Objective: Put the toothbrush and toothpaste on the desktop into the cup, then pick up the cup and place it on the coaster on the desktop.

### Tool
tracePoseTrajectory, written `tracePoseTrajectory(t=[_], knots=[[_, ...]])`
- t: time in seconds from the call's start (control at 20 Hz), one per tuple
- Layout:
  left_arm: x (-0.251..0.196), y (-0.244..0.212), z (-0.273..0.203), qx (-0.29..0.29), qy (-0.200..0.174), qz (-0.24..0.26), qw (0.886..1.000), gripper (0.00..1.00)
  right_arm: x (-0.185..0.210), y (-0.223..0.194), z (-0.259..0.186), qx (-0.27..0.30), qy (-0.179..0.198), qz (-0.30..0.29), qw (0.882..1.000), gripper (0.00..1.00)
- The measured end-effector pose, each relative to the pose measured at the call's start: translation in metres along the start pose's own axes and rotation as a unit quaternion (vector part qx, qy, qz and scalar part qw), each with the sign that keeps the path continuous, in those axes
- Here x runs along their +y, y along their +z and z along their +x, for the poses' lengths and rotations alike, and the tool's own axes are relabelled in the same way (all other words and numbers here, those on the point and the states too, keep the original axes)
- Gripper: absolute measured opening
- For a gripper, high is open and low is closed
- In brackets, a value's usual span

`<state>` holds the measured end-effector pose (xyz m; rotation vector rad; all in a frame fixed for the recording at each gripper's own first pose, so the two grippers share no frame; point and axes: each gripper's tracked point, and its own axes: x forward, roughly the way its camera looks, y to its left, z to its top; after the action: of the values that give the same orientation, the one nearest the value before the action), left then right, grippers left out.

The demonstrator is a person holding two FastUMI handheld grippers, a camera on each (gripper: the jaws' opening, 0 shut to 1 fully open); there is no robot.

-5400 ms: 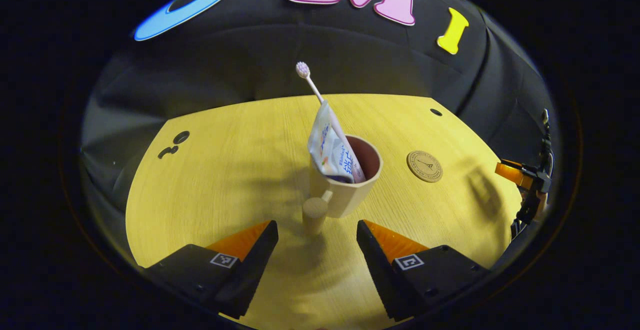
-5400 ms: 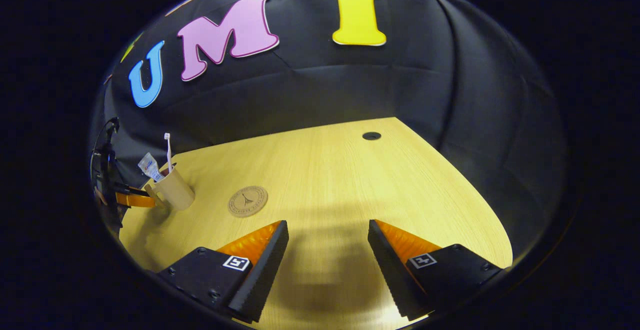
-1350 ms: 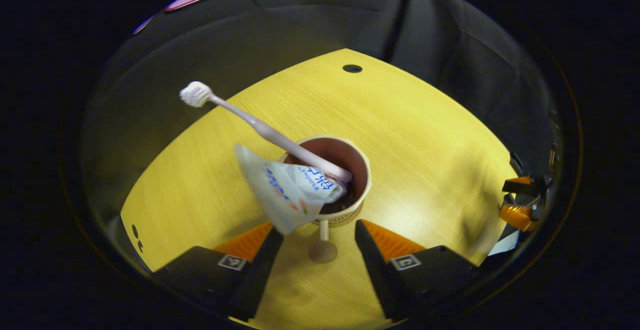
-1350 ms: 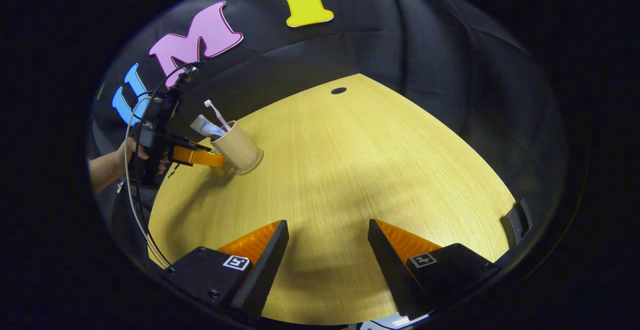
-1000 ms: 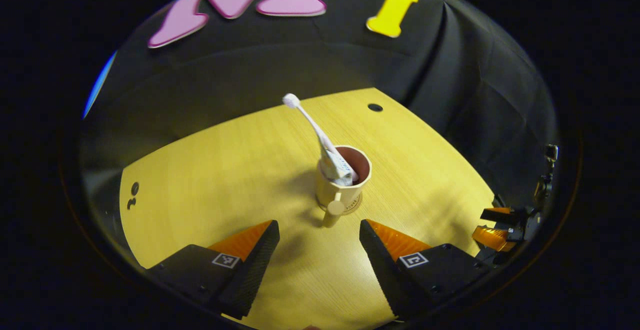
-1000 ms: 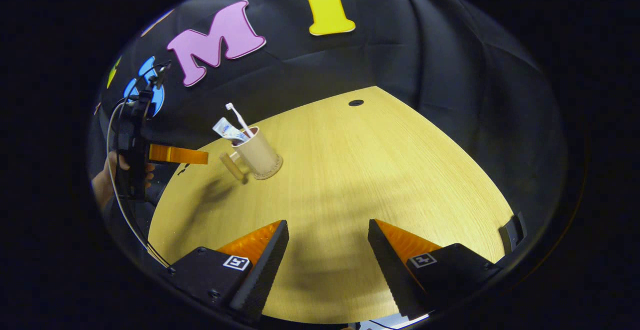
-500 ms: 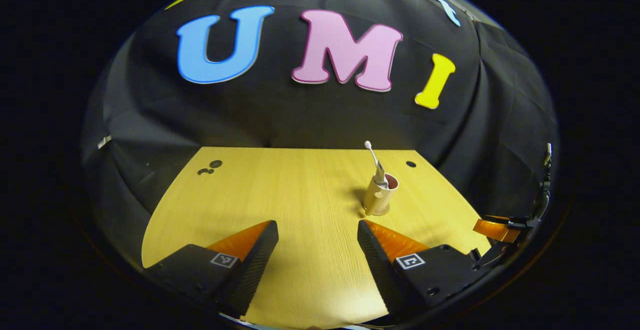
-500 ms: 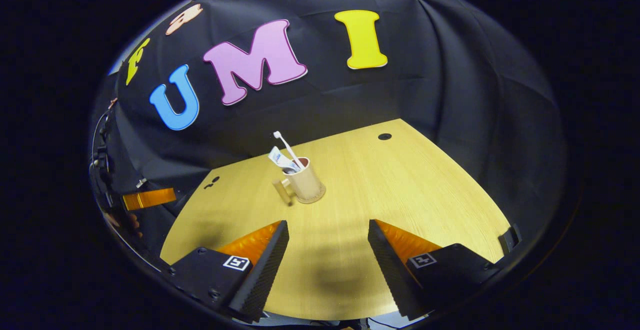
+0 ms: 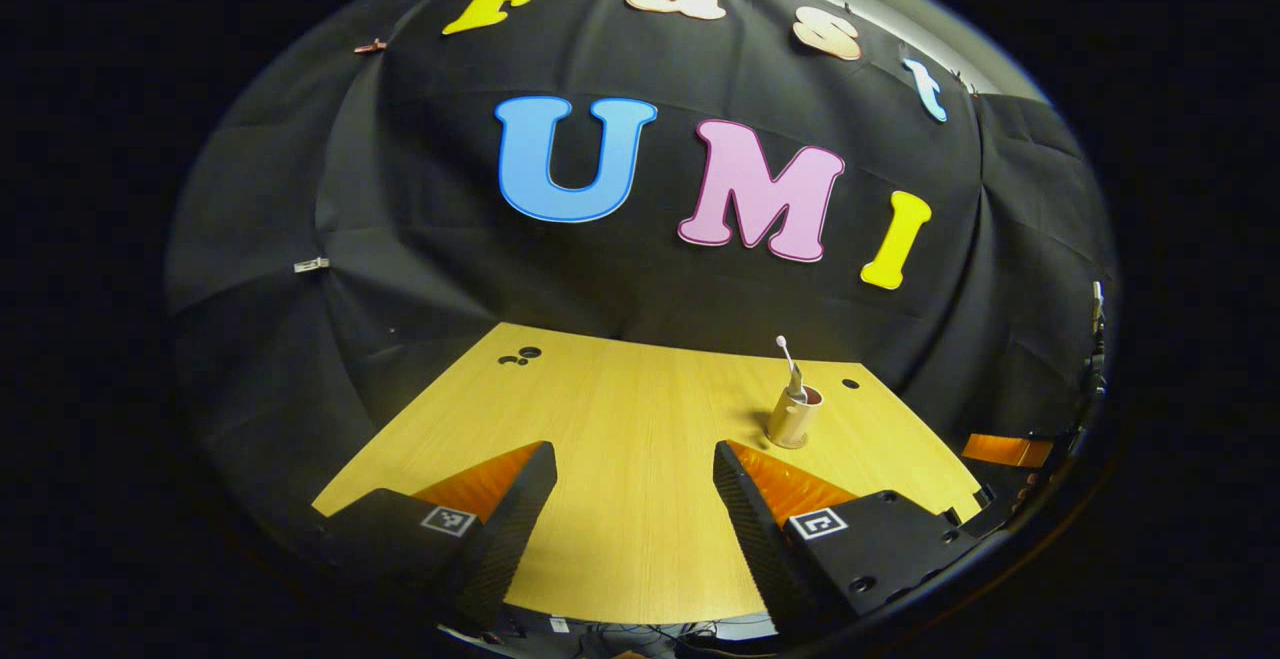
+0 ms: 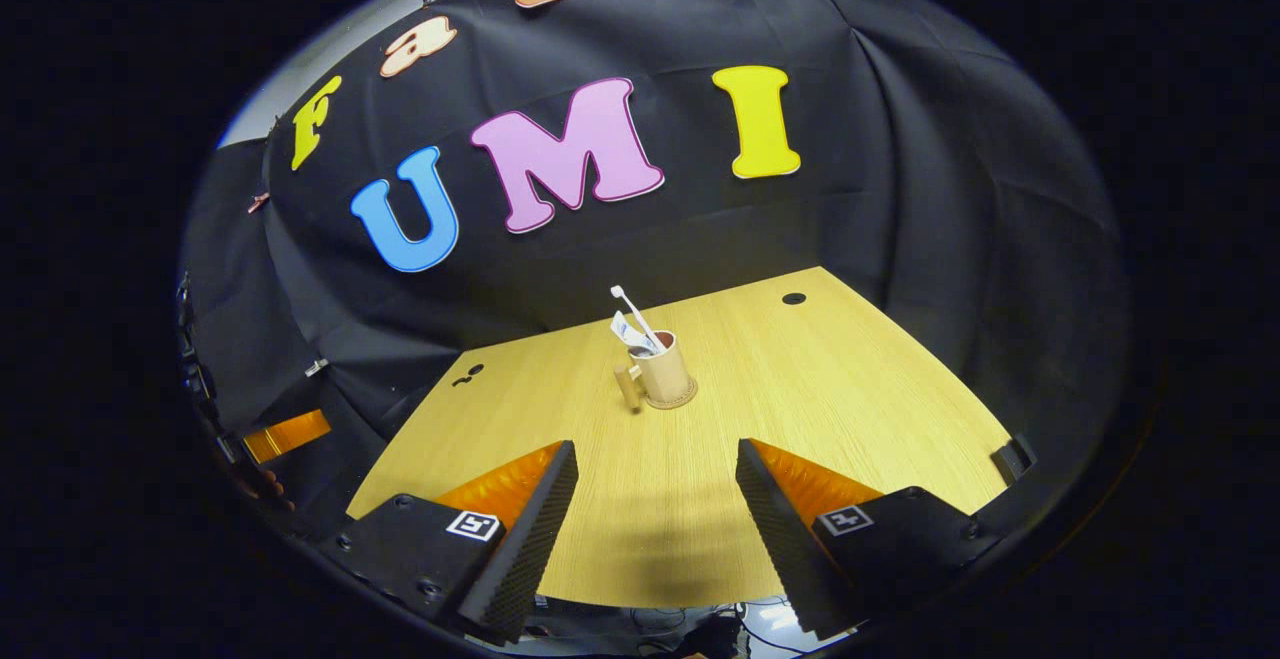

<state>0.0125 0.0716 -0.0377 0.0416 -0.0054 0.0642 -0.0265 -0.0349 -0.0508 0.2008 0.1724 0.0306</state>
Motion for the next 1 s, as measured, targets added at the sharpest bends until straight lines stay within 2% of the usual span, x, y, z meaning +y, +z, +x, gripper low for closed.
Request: tracePoseTrajectory(t=[0.3, 1.0], knots=[[0.015, 0.005, -0.035, -0.024, -0.008, 0.000, 1.000, 0.98, 0.012, -0.004, -0.029, -0.016, -0.004, -0.009, 1.000, 0.98], [0.011, 0.009, -0.041, -0.026, -0.038, -0.007, 0.999, 0.98, 0.026, 0.018, -0.047, -0.061, -0.012, -0.001, 0.998, 0.98]])
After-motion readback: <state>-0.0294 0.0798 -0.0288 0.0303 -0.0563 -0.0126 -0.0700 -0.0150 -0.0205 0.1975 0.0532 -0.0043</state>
